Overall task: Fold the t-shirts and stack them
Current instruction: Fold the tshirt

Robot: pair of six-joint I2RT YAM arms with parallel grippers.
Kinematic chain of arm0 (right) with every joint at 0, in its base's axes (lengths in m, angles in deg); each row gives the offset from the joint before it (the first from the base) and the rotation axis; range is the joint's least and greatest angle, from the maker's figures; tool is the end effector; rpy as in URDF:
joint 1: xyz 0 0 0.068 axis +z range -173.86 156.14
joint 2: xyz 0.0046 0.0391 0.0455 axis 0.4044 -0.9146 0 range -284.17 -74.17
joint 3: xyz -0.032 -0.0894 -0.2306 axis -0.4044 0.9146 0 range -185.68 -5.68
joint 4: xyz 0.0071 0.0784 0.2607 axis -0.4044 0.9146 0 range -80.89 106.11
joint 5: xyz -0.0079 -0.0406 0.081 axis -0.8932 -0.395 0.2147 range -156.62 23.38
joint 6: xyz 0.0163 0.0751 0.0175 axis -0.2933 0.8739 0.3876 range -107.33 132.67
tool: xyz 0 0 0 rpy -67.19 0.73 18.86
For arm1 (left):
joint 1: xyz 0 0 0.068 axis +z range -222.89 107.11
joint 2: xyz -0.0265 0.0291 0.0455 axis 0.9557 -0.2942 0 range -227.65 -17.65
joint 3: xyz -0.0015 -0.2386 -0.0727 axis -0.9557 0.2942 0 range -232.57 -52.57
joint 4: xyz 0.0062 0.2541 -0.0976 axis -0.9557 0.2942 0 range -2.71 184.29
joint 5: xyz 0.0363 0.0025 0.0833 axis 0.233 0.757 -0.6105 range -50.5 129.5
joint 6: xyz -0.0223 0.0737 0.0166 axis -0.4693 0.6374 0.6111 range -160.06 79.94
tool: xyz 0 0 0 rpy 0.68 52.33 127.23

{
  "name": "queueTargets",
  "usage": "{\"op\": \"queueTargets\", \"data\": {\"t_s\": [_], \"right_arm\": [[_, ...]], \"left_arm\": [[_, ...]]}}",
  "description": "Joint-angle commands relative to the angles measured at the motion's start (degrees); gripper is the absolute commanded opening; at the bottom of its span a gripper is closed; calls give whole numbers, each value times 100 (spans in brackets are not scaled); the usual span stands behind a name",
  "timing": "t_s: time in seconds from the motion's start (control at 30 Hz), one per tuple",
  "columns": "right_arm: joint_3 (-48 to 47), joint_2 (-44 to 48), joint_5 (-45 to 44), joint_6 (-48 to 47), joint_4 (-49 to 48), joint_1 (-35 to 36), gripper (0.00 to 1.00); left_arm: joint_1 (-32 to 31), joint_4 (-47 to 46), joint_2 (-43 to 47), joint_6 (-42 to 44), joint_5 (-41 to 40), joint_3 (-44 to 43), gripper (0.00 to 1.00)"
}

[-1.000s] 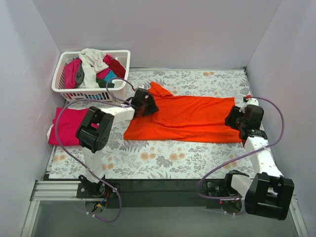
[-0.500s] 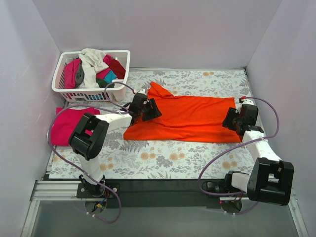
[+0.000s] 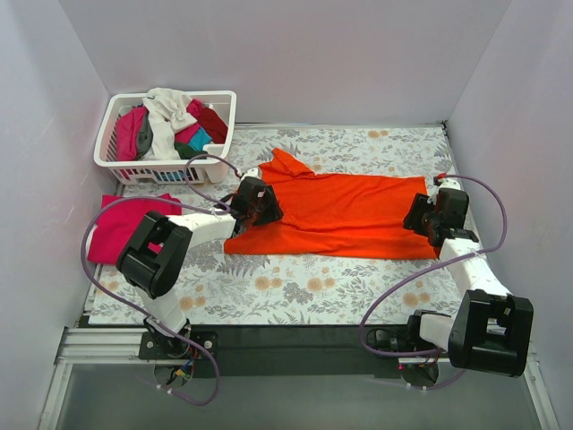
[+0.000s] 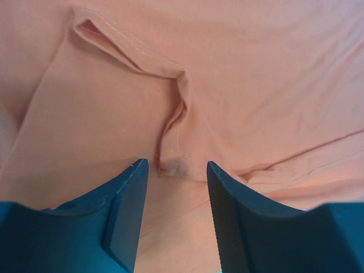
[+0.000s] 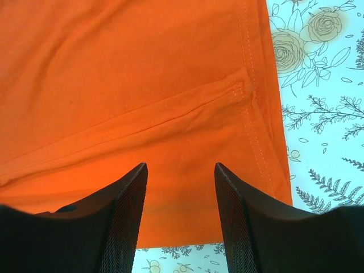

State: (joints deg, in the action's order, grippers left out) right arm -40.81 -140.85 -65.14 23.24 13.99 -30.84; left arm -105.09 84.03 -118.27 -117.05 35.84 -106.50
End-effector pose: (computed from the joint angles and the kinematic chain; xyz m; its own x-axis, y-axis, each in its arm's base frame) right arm 0.2873 -0.0334 0.1665 -0.5609 0.2534 -0.7882 0.2074 0.9647 0.1626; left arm 0.3294 -0.2023 0.1065 -0.6109 -0.7644 -0.2062 -0.4560 0.5526 -0.6976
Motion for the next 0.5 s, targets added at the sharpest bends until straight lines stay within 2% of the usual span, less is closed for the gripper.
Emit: {"op": "queueTargets", "data": {"t_s": [0.0, 0.3, 0.4, 0.43, 0.47], "right_arm": [[-116, 111, -42, -2, -216, 39, 46], [-108, 190, -60, -11, -207, 48, 46], [-99, 190, -60, -11, -216, 48, 46], [-99, 190, -60, -11, -207, 57, 46], [-108, 181, -60, -11, -216, 57, 46]], "left_arm": [[-128, -42, -19, 97, -56, -161, 42], [-260, -34, -248, 149, -135, -293, 39], [-260, -34, -239, 158, -170, -285, 25], [-260, -25, -222, 158, -170, -293, 14], [-269, -25, -213, 167, -170, -328, 8]]}}
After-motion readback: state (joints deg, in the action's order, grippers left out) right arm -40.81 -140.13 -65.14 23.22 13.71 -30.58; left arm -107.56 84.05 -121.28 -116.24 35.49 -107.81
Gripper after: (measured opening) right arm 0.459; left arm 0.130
